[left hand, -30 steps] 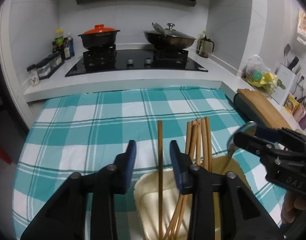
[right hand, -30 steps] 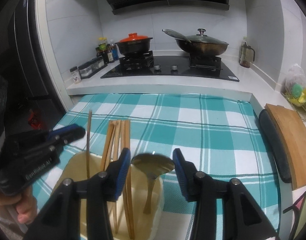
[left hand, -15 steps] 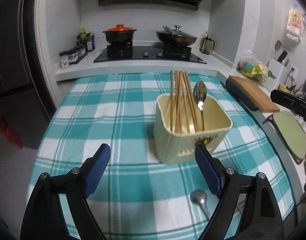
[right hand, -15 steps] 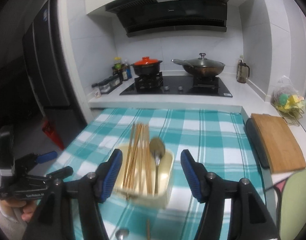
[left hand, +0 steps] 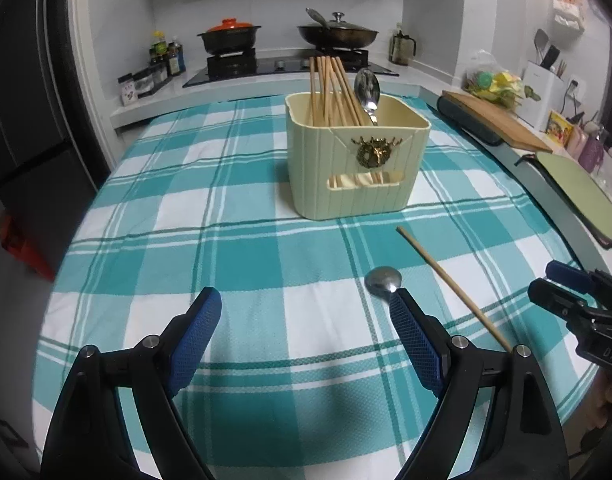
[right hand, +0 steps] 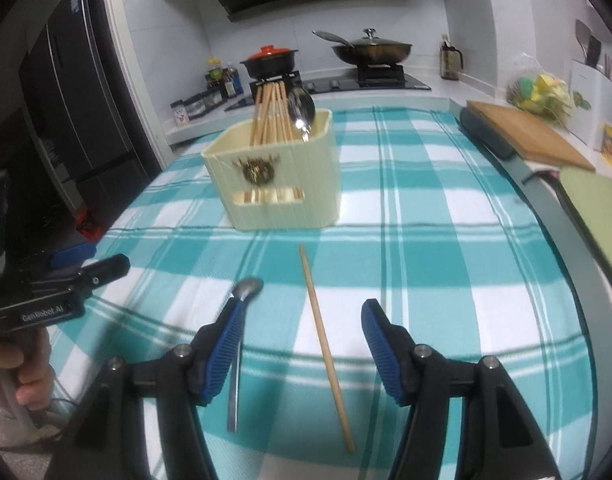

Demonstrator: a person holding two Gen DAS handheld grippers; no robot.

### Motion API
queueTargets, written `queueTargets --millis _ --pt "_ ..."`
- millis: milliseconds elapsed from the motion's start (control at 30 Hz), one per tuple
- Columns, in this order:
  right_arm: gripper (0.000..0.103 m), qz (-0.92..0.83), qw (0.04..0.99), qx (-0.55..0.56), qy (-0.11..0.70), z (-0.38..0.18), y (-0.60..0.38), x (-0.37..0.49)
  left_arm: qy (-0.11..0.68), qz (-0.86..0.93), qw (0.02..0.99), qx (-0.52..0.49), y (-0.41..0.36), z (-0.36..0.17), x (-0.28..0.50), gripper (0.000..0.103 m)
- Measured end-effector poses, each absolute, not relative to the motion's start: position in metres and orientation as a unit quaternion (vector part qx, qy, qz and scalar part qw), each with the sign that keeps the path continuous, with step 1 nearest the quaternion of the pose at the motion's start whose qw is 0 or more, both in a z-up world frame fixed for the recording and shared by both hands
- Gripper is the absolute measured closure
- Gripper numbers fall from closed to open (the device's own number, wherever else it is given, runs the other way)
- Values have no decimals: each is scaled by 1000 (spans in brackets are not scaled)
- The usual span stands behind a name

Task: Organize utensils
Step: 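Withdraw both open grippers from the holder toward the last utensils, then lower the right gripper onto the steel spoon and close on its handle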

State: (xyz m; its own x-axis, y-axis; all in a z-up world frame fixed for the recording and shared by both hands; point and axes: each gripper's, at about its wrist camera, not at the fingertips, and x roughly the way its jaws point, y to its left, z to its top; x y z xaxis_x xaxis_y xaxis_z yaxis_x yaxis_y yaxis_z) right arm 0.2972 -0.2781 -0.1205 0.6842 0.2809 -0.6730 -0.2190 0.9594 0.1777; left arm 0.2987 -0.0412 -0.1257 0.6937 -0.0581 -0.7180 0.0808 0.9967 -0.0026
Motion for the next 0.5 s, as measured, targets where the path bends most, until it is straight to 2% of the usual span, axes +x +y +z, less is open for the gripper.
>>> queueTargets --millis 233,500 --pt "41 108 920 28 375 -139 -287 272 395 -43 918 7 -43 -133 289 16" --pt "41 75 924 -5 374 -161 -303 245 433 -65 899 -3 -46 -166 273 16"
